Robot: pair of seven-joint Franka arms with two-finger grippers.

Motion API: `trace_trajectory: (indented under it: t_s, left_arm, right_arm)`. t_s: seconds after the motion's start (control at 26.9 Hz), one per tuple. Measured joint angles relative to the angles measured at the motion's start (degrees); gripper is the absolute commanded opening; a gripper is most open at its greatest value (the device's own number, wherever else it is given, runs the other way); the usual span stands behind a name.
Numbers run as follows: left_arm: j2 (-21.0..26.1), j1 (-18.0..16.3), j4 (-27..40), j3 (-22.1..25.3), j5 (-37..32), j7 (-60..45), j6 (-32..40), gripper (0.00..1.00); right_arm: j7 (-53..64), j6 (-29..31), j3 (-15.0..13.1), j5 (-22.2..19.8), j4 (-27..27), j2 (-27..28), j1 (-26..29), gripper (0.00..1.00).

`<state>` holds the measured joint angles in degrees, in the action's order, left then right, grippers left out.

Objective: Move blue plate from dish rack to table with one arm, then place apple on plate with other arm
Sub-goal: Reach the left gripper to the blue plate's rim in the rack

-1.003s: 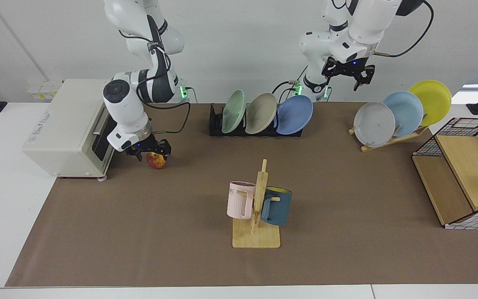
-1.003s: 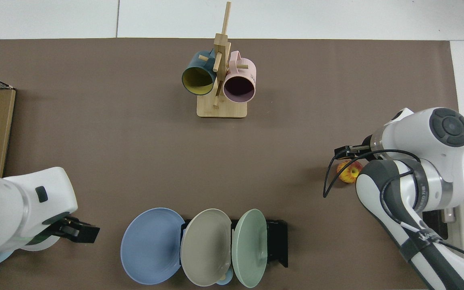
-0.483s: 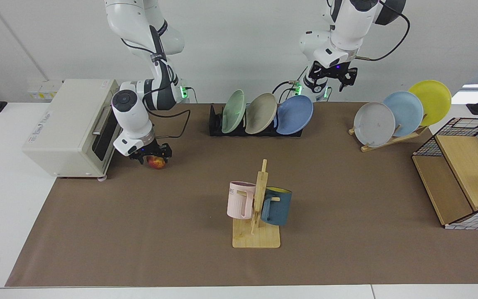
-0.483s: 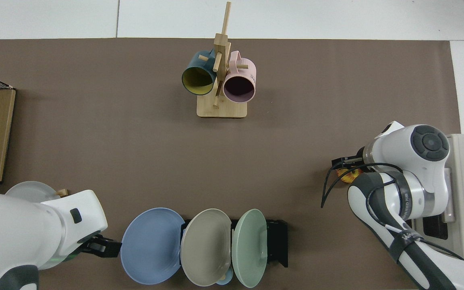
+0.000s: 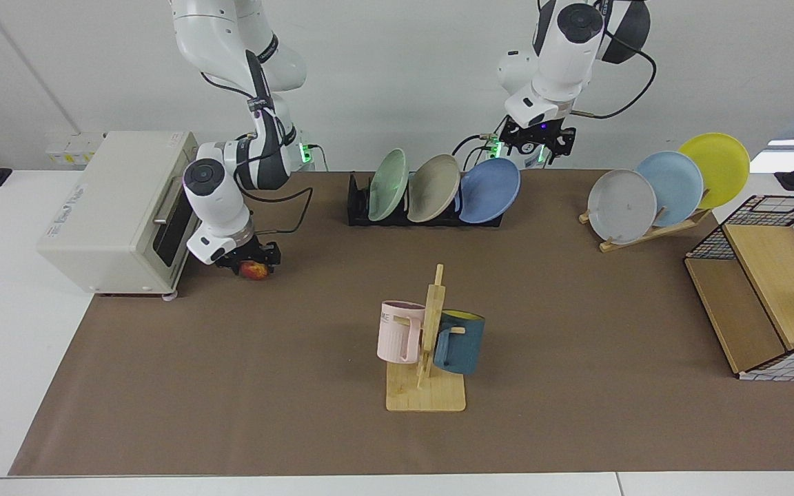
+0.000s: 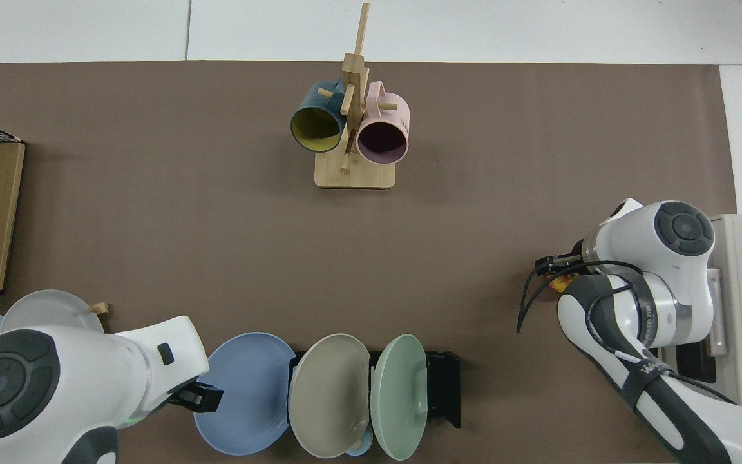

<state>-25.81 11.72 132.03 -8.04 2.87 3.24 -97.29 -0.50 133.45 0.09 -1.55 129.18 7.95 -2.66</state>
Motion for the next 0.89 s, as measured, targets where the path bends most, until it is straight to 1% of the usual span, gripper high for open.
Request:
trace_trajectory:
  t_s: [0.04, 0.07, 0.11, 0.19, 0.26, 0.33, 0.37, 0.52, 0.56, 0.59, 0.63, 0.67, 0.71, 0.74, 0.78, 0.82, 0.85, 0.89]
  left_arm:
    - [-0.10, 0.00, 0.47, 0.01, 0.02, 0.00, -0.71, 1.00]
    - [-0.21, -0.01, 0.88, 0.09, 0.02, 0.00, -1.43, 1.00]
    - [-0.32, -0.03, 1.30, 0.20, 0.02, 0.00, -2.29, 1.00]
    - [-0.48, -0.11, 2.08, 0.41, 0.02, 0.00, -3.86, 1.00]
    - [-0.56, -0.17, 3.07, 0.60, 0.02, 0.00, -5.43, 1.00]
    - [-0.56, -0.18, 4.57, 0.61, 0.02, 0.00, -7.44, 1.00]
    - [-0.55, -0.16, 5.79, 0.48, 0.02, 0.00, -9.05, 1.00]
    - [-0.41, -0.14, 10.53, -0.85, 0.02, -0.39, -14.03, 1.00]
    - [-0.40, -0.13, 11.45, -1.18, 0.02, -0.57, -14.63, 0.98]
    - [-0.41, -0.12, 12.13, -1.43, 0.02, -0.67, -14.98, 0.94]
    - [-0.41, -0.11, 12.63, -1.62, 0.02, -0.74, -15.23, 0.86]
    - [-0.41, -0.10, 13.00, -1.78, 0.02, -0.78, -15.37, 0.74]
    - [-0.42, -0.10, 13.25, -1.92, 0.02, -0.80, -15.38, 0.59]
    - [-0.42, -0.10, 13.42, -2.09, 0.02, -0.85, -15.38, 0.41]
    - [-0.43, -0.10, 13.55, -2.33, 0.02, -1.03, -15.39, 0.26]
    - [-0.43, -0.10, 13.63, -2.60, 0.02, -1.30, -15.39, 0.12]
    - [-0.44, -0.10, 13.69, -2.91, 0.02, -1.67, -15.39, 0.02]
    - [-0.44, -0.10, 13.73, -3.19, 0.02, -1.99, -15.39, 0.00]
  right_arm:
    - [0.00, 0.04, 0.00, 0.00, 0.00, 0.06, 0.00, 0.46]
    - [0.00, 0.07, 0.02, 0.00, -0.03, 0.08, 0.00, 0.35]
    - [0.00, 0.07, 0.03, 0.00, -0.06, 0.05, 0.00, 0.28]
    - [0.00, 0.08, 0.04, 0.00, -0.06, 0.07, 0.00, 0.16]
    - [0.00, 0.08, 0.04, 0.00, -0.06, 0.07, 0.00, 0.07]
    - [0.00, 0.08, 0.04, 0.00, -0.07, 0.07, 0.00, 0.01]
    - [0.00, 0.08, 0.04, 0.00, -0.07, 0.07, 0.00, 0.00]
    - [0.00, 0.08, 0.04, 0.00, -0.07, 0.07, 0.00, 0.00]
    - [0.00, 0.08, 0.04, 0.00, -0.07, 0.07, 0.00, 0.00]
    - [0.00, 0.08, 0.04, 0.00, -0.07, 0.07, 0.00, 0.00]
    - [0.00, 0.08, 0.04, 0.00, -0.08, 0.08, 0.00, 0.00]
    - [0.00, 0.08, 0.04, 0.00, -0.08, 0.08, 0.00, 0.00]
    - [0.00, 0.08, 0.04, 0.00, -0.09, 0.08, 0.00, 0.00]
    - [0.00, 0.08, 0.04, 0.00, -0.12, 0.09, 0.00, 0.00]
    - [0.00, 0.08, 0.04, 0.00, -0.18, 0.09, 0.00, 0.00]
    - [0.00, 0.08, 0.04, 0.00, -0.26, 0.09, 0.00, 0.00]
    - [0.00, 0.08, 0.04, 0.00, -0.36, 0.09, 0.00, 0.00]
    - [0.00, 0.08, 0.04, 0.00, -0.47, 0.09, 0.00, 0.00]
